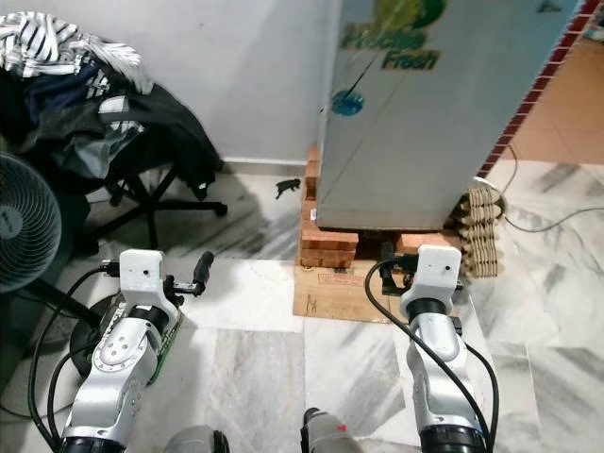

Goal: Restocking fridge

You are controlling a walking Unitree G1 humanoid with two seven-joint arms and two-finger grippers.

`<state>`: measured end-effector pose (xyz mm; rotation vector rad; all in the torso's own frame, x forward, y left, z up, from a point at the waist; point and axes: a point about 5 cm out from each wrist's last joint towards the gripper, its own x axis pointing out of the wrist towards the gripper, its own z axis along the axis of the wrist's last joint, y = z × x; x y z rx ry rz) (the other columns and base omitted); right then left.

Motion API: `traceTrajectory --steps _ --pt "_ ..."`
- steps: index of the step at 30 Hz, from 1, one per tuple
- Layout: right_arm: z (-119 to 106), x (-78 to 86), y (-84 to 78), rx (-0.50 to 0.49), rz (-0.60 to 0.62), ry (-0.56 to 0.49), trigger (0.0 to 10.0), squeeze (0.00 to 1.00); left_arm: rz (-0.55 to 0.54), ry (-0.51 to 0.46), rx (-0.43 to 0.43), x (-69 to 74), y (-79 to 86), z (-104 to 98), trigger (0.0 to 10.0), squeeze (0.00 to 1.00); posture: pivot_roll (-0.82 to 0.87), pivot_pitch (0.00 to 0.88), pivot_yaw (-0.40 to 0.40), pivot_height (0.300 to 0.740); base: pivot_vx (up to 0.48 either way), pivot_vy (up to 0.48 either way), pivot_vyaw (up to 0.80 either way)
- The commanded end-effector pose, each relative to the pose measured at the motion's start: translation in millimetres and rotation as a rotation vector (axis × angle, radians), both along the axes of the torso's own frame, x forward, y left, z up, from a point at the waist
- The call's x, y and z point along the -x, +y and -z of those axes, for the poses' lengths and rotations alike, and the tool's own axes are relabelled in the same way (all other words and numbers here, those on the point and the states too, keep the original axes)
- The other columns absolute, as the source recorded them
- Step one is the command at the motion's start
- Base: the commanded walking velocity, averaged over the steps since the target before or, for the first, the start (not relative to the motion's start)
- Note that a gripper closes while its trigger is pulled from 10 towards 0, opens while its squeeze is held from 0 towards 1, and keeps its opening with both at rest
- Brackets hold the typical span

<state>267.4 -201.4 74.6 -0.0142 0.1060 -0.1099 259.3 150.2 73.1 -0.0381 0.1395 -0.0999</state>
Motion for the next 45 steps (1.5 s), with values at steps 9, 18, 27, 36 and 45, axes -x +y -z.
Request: traceTrajectory --steps 9,18,27,36,45 --pt "-2.0 3.3 0.7 -0.003 0.000 0.001 10.0 0.00 0.000 0.010 0.032 2.3 6.8 -2.0 10.0 0.00 -0.04 0.138 0.054 0.740 0.000 0.080 -0.80" --pt "-2.7 3.8 1.4 0.005 -0.007 0.004 10.0 0.00 0.005 0.006 0.034 3.6 5.8 -3.8 10.0 0.00 -0.03 0.146 0.052 0.740 0.177 0.000 -0.80" --pt "-3.2 3.5 1.9 0.003 -0.005 0.005 10.0 0.00 0.015 0.009 0.032 3.7 5.4 -3.8 10.0 0.00 -0.04 0.152 0.055 0.740 0.082 0.000 -0.80" --pt "-3.6 4.3 1.7 0.006 -0.006 0.006 10.0 0.00 0.017 0.015 0.033 3.9 4.4 -3.4 10.0 0.00 -0.04 0.156 0.055 0.740 0.000 0.000 -0.80" --pt "-3.9 4.9 1.9 0.007 -0.005 0.008 10.0 0.00 0.016 0.018 0.038 4.1 4.3 -3.6 10.0 0.00 -0.05 0.161 0.058 0.740 0.000 0.000 -0.80"
